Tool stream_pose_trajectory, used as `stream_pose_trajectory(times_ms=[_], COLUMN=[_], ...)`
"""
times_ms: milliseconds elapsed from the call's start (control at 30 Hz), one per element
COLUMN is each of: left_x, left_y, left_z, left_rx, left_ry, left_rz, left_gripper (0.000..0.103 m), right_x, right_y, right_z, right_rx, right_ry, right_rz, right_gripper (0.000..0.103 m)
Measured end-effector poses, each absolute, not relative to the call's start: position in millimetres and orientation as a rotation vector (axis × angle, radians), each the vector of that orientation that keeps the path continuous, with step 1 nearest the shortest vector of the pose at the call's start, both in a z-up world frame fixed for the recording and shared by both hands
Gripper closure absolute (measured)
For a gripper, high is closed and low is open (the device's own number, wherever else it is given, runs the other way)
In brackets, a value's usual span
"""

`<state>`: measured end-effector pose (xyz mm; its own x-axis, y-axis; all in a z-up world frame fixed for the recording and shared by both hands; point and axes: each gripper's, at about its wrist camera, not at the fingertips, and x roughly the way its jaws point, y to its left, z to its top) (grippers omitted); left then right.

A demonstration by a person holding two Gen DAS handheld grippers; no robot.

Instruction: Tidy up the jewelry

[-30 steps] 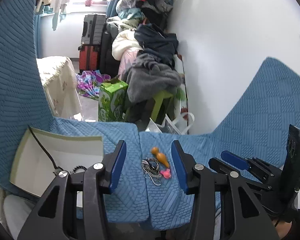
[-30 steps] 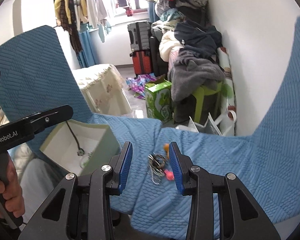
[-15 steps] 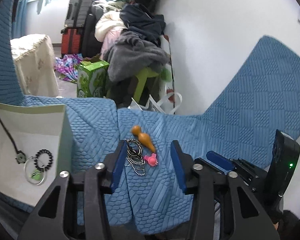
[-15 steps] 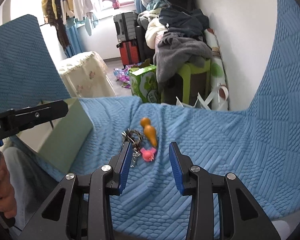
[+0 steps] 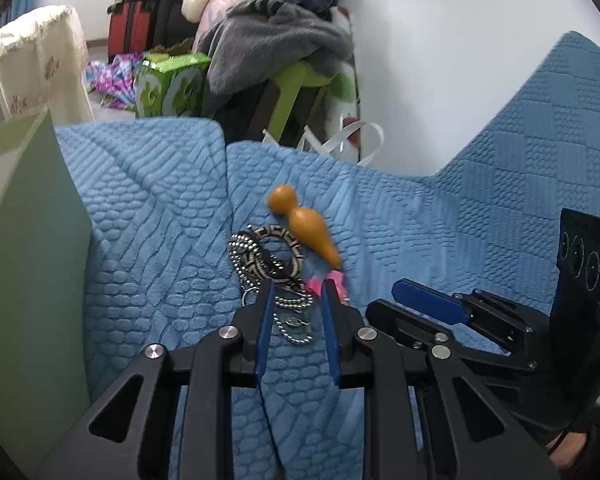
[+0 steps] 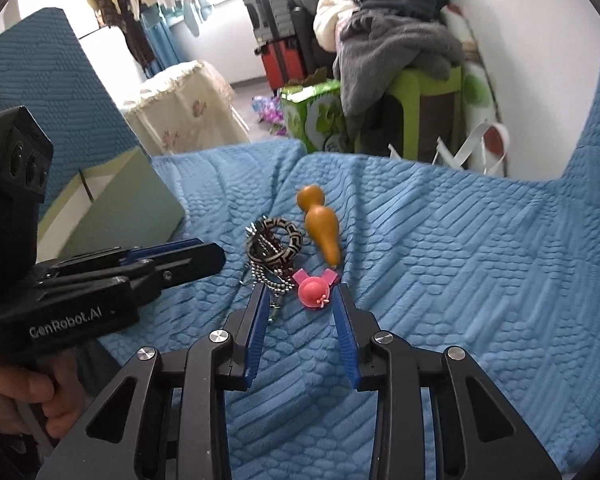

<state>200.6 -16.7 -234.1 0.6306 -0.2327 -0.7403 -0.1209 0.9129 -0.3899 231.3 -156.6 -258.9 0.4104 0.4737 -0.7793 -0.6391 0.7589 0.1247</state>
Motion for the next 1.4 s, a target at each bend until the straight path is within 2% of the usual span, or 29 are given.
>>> stream_pose_trajectory(times_ms=[233, 433, 533, 567, 800, 900, 1400], left_x=[215, 228, 232, 232, 240, 243, 208], left_y=[-7, -6, -5, -5, -11, -14, -4], left_z=[-246, -252, -256, -256, -257, -260, -234], left_rx=[-0.48, -0.464, -0.459, -0.454, -0.411, -0.393, -0.44], left_ry=[0.909, 0.93, 0.942, 0.943, 0.971, 1.003, 0.943], left_rz=[-0.054, -0.04, -0.026, -0.025, 0.0, 0.012, -0.018], left_gripper=[0.086, 0.086, 0.086, 0.086, 0.086, 0.102, 0.103], right_x=[250, 255, 255, 255, 259, 258, 248], right_y=[-141, -135, -133, -134, -140, -142, -146], right_z=[-288, -299, -299, -299, -296, -295, -280], right_rx=[-0.27, -0.309, -0.328, -0.315, -0.287, -0.281, -0.247], right_ry=[0.967, 0.976, 0.964, 0.97, 0.972, 0.973, 0.954], right_rz=[0.69, 0.694, 0.686, 0.688, 0.671, 0.662, 0.636], right_gripper=[0.073, 0.073, 0.086, 0.086, 0.086, 0.086, 0.086])
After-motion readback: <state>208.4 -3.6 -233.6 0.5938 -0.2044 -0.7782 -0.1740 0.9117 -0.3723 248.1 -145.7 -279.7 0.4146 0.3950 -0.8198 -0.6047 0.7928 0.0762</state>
